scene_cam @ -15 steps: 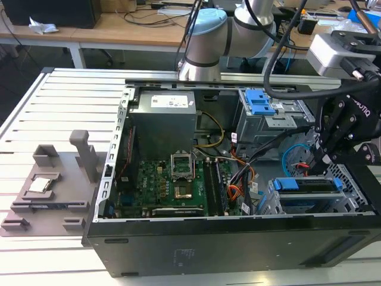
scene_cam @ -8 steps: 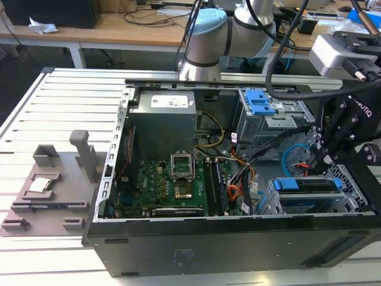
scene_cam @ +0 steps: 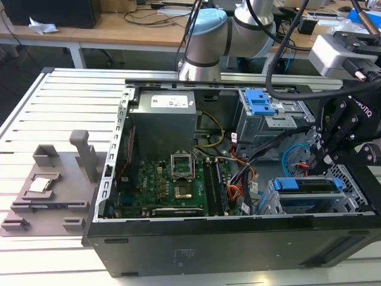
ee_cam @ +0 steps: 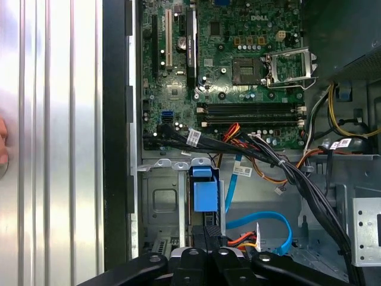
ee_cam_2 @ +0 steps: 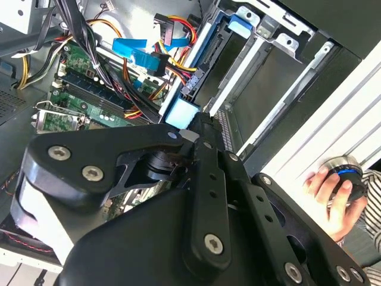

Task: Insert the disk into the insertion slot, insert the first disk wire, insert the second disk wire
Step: 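Insert the first disk wire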

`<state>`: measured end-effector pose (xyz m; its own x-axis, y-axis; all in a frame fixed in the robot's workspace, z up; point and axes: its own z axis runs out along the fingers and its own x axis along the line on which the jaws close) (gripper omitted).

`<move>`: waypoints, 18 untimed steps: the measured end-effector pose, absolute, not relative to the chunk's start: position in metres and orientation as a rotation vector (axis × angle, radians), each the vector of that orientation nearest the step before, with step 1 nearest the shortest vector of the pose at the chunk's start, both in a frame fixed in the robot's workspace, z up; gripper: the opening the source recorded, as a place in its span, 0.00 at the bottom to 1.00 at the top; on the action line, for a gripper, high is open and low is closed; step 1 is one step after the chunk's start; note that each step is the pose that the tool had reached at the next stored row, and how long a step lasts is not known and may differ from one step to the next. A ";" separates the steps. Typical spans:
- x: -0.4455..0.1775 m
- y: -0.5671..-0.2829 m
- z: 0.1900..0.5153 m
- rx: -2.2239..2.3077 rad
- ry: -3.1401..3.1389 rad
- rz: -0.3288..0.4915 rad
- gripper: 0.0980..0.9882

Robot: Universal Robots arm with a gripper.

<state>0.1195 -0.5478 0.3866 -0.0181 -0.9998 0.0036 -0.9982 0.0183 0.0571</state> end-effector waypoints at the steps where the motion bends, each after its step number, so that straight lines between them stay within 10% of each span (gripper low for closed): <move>1: 0.120 -0.548 0.387 2.171 -2.211 -0.059 0.02; 5: 0.120 -0.548 0.387 2.171 -2.211 -0.059 0.23; 18: 0.155 -0.536 0.386 2.169 -2.210 -0.060 0.23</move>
